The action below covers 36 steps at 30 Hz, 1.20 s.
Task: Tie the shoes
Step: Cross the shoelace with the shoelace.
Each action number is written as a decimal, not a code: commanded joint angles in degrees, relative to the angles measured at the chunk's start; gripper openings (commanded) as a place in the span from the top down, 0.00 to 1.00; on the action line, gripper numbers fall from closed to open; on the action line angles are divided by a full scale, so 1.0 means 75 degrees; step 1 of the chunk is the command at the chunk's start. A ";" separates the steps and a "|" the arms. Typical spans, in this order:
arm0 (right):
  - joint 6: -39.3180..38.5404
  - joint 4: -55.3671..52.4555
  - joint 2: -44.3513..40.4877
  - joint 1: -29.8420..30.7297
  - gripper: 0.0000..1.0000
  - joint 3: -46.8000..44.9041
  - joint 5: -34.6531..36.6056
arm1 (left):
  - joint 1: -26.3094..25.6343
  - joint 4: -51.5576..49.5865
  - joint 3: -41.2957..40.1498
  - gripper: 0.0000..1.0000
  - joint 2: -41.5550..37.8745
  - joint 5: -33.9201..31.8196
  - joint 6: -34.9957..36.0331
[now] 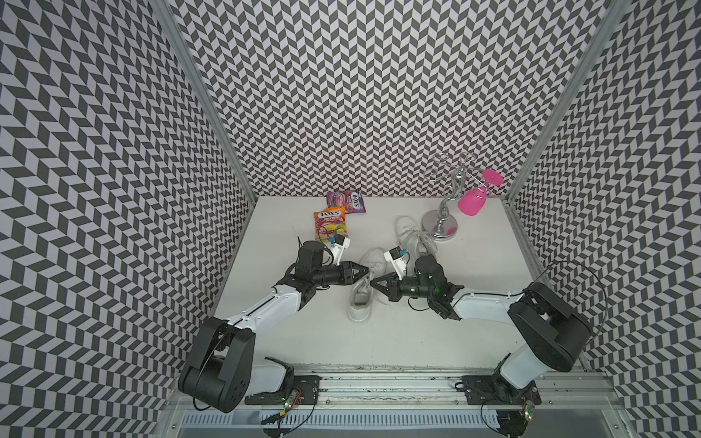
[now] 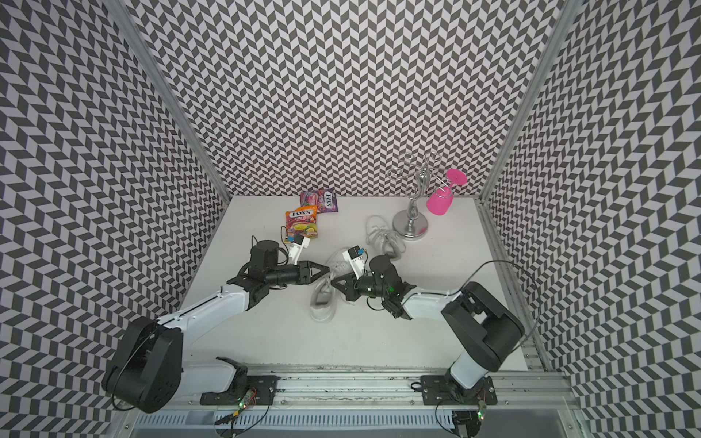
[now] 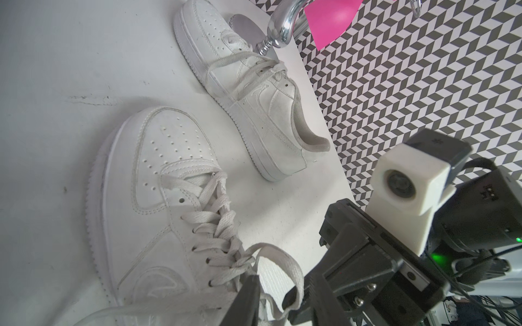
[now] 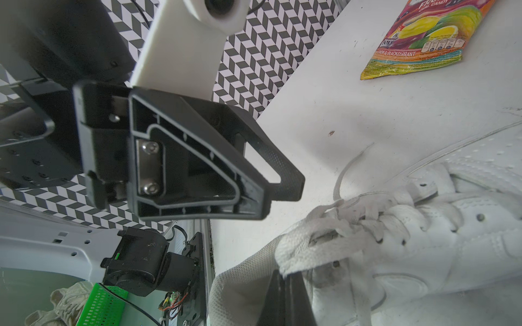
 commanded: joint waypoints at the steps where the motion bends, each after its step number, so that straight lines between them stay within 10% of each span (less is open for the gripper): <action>1: -0.0120 0.0235 -0.0055 -0.0007 1.00 0.0045 -0.0091 | -0.0143 0.0214 0.0090 0.66 0.0144 0.0230 0.0085; 25: -0.0134 0.0059 -0.0108 -0.0007 0.99 0.0096 0.0024 | -0.0350 0.0390 0.0273 0.96 0.0315 0.0296 0.0031; 36: -0.0871 -0.1201 -0.1204 -0.0019 0.59 -0.0162 0.1183 | -0.0278 0.0182 0.0335 1.00 0.0219 -0.0130 0.0196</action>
